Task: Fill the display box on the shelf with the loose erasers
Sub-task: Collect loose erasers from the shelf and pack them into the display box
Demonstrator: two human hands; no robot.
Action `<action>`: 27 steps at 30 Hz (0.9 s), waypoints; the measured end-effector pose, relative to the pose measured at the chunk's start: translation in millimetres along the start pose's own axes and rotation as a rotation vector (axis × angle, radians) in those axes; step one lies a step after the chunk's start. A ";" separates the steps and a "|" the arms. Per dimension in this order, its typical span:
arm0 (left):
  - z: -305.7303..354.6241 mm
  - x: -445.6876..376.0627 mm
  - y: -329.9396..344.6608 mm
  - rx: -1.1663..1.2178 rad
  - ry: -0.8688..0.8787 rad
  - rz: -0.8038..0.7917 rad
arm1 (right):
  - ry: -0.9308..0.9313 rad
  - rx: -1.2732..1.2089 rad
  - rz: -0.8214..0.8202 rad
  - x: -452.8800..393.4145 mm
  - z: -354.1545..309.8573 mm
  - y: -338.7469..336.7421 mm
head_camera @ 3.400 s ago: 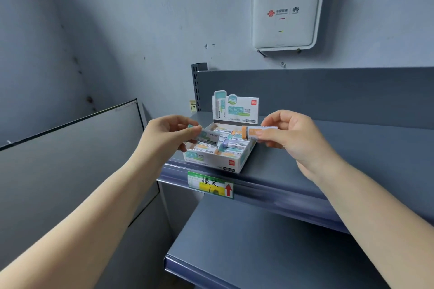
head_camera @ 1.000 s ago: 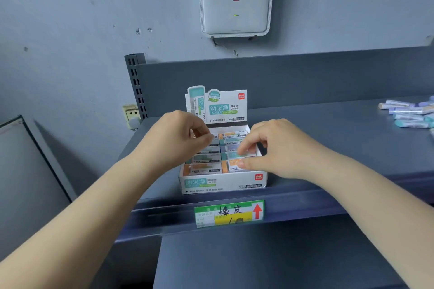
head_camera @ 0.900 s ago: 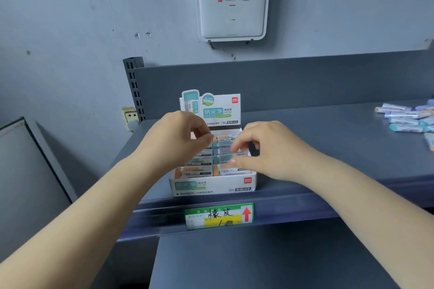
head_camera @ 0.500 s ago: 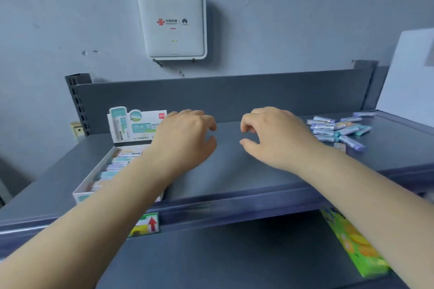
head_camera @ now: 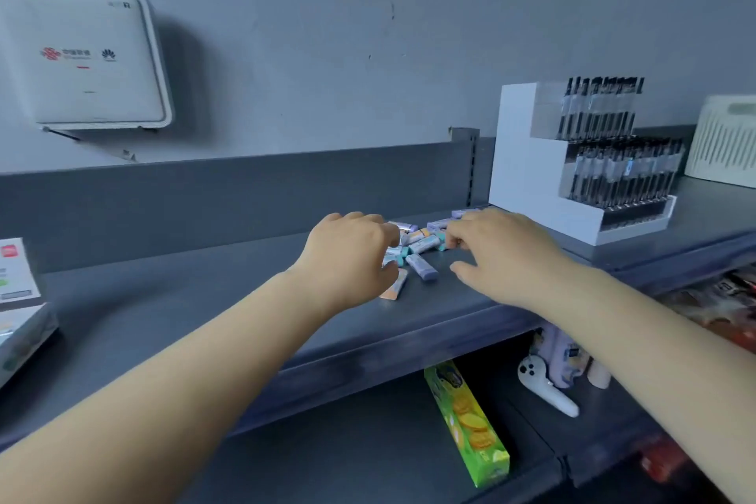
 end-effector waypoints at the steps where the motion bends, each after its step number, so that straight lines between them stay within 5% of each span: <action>1: 6.8 -8.4 4.2 0.008 0.006 -0.014 | 0.014 -0.002 -0.009 3.1 12.3 3.9; 27: 64.2 -205.5 174.9 -0.177 0.139 -0.328 | 0.138 -0.241 -0.209 -84.7 213.8 138.9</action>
Point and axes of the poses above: each hand's wrist, its own x-axis away from the middle knuckle, its own y-axis out of the palm, z = x × y, the point moved 10 cm from there along -x, towards the middle knuckle, and after that the axes turned 15 degrees about -y, right-handed, at the moved point
